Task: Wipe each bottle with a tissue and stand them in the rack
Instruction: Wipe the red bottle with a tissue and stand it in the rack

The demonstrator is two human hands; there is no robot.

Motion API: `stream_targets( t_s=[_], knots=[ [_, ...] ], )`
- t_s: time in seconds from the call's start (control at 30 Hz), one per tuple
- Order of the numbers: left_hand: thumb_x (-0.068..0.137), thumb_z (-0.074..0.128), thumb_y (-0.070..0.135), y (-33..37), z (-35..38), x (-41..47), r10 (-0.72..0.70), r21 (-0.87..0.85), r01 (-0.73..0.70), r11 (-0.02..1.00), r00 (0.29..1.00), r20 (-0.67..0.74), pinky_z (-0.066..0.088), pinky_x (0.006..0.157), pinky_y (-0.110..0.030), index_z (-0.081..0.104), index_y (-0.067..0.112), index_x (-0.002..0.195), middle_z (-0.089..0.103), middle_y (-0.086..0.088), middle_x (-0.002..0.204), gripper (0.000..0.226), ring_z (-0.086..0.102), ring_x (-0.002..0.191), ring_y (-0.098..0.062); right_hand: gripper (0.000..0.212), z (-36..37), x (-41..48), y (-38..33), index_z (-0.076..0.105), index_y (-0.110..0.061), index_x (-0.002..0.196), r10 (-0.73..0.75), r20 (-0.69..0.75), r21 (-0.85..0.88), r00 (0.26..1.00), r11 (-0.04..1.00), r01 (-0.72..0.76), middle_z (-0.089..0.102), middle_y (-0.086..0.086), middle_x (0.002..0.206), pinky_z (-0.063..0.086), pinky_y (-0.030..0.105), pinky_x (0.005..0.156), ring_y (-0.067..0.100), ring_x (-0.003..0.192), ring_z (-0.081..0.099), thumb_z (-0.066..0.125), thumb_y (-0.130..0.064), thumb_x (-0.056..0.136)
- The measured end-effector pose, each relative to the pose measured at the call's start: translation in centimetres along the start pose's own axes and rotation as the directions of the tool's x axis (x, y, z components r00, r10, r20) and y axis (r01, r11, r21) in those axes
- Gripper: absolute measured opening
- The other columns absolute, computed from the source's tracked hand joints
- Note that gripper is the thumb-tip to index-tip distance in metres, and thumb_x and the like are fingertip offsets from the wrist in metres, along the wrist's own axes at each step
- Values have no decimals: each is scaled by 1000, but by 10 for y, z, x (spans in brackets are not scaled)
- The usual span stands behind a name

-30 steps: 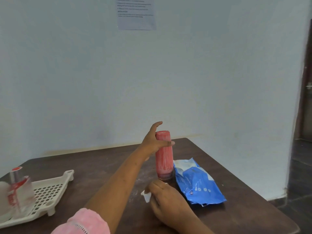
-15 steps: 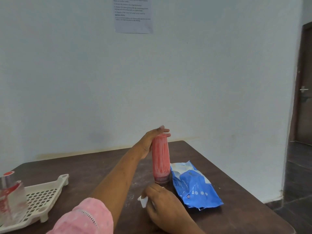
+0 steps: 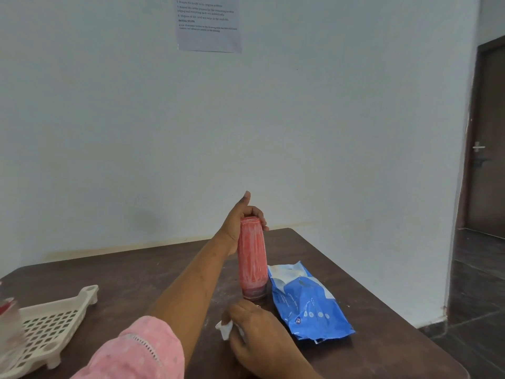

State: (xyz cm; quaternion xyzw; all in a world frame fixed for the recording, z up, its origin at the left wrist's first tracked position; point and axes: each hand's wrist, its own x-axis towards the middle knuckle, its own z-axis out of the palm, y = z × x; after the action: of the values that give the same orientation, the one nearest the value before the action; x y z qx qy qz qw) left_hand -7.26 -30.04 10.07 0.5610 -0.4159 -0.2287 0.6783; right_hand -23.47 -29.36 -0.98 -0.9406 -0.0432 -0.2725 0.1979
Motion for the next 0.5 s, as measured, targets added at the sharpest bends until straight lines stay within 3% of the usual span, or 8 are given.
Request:
stream_targets(
  t_s=[0.13,0.27,0.37,0.5],
  knots=[
    [91,40,58,1,-4,-2,28,11,-27,1000,995,-95,50,61,-27,58,7,62,61,-4,58,62,61,55,-18,16,4,-2,3,54,-22,97,-6,-32,-6,999,1000,6,57,-5,102,46,29,79,11,92,54,45,-20,84],
    [93,42,59,4,-12,-13,46,10,-45,999,969,-243,50,61,-28,58,8,60,61,-6,59,63,61,54,-19,17,4,-3,3,55,-20,100,14,-74,-41,997,999,-17,57,-3,101,42,25,73,13,89,53,46,-20,86],
    [91,40,65,11,-29,-30,-5,-28,-4,1000,948,-318,49,62,-30,58,9,61,61,-6,60,67,61,54,-20,16,5,-4,2,55,-20,99,24,-89,-59,996,998,-29,57,-2,101,43,31,71,18,88,54,47,-20,86],
    [84,41,76,23,-65,-63,-141,-100,112,989,918,-370,48,67,-31,60,10,61,61,-6,63,73,62,57,-21,13,5,-5,0,54,-23,98,44,-82,-82,996,995,-50,56,-8,101,44,26,73,11,86,53,47,-21,88]
  ],
)
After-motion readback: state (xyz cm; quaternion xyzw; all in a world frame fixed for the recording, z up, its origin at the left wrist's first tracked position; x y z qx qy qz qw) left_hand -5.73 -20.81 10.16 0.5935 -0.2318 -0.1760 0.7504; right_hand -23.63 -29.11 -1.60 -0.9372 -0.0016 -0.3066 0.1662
